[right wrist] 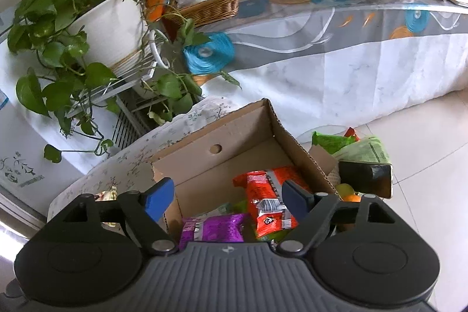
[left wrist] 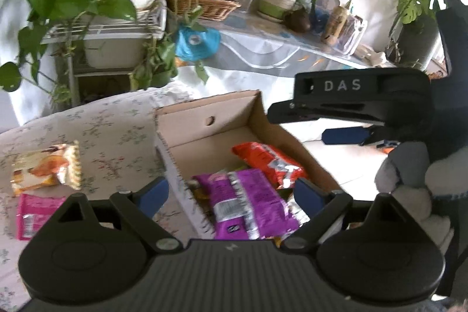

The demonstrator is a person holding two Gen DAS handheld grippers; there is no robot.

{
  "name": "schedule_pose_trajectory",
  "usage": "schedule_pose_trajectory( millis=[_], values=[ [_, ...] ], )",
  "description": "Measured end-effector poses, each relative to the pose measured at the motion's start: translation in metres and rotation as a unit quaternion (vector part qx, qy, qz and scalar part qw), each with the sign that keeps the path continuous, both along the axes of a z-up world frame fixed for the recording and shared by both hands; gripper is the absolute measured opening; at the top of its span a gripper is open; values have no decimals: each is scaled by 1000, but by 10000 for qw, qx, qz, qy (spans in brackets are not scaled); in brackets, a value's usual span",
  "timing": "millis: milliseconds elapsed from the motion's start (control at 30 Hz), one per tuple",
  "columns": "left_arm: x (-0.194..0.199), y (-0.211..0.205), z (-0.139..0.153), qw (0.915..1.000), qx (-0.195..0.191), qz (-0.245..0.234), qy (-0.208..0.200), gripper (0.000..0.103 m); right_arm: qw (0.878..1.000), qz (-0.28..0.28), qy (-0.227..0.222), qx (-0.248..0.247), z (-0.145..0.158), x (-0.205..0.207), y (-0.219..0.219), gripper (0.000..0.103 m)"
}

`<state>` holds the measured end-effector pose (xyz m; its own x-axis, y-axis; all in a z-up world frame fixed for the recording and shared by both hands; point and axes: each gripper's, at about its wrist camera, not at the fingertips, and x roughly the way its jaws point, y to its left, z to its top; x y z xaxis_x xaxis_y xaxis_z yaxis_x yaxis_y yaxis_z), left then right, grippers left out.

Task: Organize snacks
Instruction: 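Open both grippers over the box to drop the purple and red packs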

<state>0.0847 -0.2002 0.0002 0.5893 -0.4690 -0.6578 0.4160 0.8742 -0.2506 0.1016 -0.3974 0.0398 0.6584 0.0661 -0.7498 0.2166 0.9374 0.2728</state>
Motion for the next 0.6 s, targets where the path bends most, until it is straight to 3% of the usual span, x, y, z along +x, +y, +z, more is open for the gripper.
schedule_pose_trajectory(
  millis=[600],
  values=[
    [6, 101, 16, 9937, 329, 1069, 107, 92, 9975, 689, -118, 17, 5, 7, 48, 88]
  ],
)
